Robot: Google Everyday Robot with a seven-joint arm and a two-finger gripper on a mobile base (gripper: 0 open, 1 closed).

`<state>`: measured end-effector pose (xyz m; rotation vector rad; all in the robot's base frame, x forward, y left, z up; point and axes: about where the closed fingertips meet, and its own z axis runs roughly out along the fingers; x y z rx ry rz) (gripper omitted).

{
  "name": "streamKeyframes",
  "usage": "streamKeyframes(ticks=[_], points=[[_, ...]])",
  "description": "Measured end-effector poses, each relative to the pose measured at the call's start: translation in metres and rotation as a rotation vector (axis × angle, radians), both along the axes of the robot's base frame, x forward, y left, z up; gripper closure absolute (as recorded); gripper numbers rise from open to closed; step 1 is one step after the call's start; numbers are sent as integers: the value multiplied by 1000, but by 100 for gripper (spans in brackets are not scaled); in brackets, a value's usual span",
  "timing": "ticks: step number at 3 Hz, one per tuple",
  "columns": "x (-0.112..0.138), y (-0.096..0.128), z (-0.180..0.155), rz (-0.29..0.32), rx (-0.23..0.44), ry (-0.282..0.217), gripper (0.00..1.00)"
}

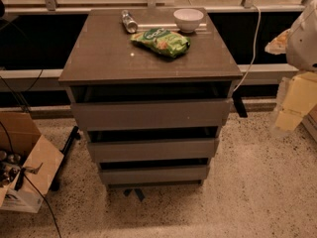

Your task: Open middle drawer

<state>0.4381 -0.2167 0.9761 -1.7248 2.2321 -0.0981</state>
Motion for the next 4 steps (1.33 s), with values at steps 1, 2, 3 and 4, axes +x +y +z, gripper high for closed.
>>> streamKeyframes(ticks=[1, 2, 3, 4], points=[[2, 0, -3, -3, 8, -3, 0], [26, -8, -43, -35, 80, 1, 0], [26, -8, -45, -42, 72, 2, 0], [33, 8, -72, -62, 102, 15, 0]])
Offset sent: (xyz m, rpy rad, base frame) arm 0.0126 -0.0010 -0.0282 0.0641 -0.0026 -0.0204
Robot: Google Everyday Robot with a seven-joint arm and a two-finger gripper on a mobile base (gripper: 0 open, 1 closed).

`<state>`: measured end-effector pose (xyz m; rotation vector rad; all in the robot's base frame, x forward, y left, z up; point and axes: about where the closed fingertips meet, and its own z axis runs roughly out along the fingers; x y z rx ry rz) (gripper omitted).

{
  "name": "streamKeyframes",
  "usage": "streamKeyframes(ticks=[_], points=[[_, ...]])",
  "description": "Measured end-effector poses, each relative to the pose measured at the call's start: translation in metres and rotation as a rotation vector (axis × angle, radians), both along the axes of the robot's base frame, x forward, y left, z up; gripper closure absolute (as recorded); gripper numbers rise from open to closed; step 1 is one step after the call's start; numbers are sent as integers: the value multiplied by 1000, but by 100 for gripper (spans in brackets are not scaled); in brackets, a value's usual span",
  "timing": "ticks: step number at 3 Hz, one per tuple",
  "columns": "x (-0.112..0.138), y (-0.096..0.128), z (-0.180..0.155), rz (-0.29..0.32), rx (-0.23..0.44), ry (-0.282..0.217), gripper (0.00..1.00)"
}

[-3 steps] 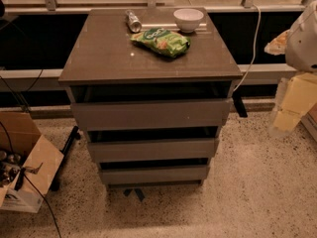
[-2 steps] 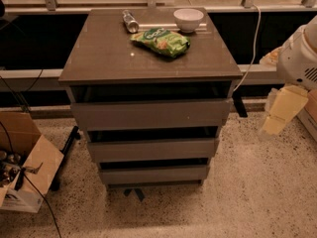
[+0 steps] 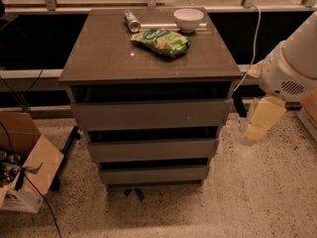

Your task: Open middle drawer

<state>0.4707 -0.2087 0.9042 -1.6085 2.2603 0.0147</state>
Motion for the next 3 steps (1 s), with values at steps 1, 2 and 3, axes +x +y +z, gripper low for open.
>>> streamKeyframes(ticks=[1, 2, 3], points=[[12, 17, -42, -8, 70, -8, 0], [36, 20, -82, -54, 123, -47, 0], [66, 11, -124, -88, 165, -58, 0]])
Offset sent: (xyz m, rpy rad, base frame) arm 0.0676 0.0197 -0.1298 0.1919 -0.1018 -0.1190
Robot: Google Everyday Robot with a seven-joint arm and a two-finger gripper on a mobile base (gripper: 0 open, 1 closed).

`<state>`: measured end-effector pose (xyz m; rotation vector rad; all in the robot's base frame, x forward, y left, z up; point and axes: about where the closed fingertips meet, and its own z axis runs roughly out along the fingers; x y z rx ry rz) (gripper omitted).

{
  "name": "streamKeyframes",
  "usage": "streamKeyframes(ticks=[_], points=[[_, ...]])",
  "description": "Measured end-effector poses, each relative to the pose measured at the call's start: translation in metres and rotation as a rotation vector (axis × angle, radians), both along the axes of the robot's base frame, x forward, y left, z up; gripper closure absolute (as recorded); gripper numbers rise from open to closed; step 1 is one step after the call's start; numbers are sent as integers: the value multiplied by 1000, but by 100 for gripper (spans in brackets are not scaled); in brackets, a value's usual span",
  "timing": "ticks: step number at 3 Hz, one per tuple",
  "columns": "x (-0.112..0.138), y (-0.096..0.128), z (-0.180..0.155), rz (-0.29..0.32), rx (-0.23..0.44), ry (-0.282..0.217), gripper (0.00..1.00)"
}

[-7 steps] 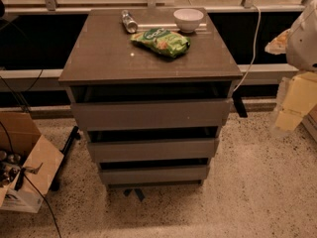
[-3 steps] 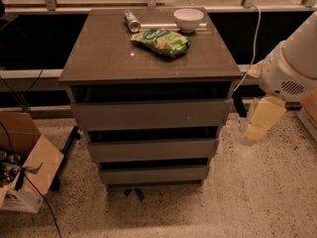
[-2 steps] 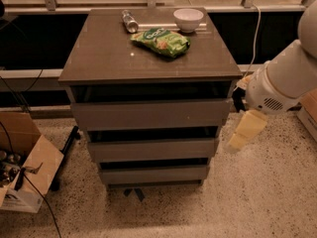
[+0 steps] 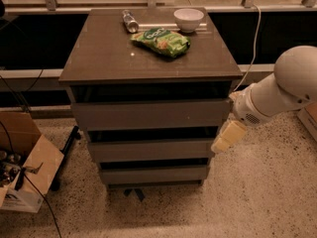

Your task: Open middle drawer

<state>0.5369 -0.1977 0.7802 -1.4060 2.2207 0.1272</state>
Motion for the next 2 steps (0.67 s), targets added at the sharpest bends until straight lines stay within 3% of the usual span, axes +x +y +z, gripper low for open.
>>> streamKeyframes(ticks=[1, 2], points=[[-3, 4, -2, -2, -10, 12, 0], [6, 11, -31, -33, -5, 36, 0]])
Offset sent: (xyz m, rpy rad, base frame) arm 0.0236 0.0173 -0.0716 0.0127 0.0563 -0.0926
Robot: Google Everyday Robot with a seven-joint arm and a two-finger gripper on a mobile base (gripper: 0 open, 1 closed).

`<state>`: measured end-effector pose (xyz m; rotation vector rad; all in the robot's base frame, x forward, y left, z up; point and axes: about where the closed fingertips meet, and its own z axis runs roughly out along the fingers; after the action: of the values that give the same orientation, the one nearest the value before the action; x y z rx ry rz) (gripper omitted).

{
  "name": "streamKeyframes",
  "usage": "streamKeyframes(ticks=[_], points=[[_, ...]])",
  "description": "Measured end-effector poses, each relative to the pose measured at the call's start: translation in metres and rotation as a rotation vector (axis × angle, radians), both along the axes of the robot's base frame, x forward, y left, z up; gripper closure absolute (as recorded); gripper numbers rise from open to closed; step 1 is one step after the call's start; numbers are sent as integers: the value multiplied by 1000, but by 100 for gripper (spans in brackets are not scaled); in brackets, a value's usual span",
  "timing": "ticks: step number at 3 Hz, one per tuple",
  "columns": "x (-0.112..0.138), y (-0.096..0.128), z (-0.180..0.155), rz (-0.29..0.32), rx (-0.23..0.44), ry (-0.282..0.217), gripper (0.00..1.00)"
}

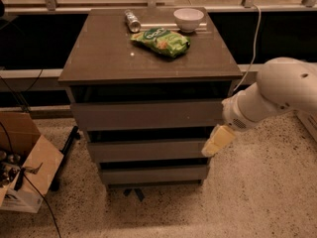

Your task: Open middle drawer

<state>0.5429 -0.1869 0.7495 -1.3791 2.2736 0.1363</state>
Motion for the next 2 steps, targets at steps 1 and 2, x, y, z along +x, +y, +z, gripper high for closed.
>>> streamKeyframes(ticks=[1, 2], points=[[12, 7, -48, -15, 45, 17, 0], [25, 11, -105, -15, 90, 57, 0]])
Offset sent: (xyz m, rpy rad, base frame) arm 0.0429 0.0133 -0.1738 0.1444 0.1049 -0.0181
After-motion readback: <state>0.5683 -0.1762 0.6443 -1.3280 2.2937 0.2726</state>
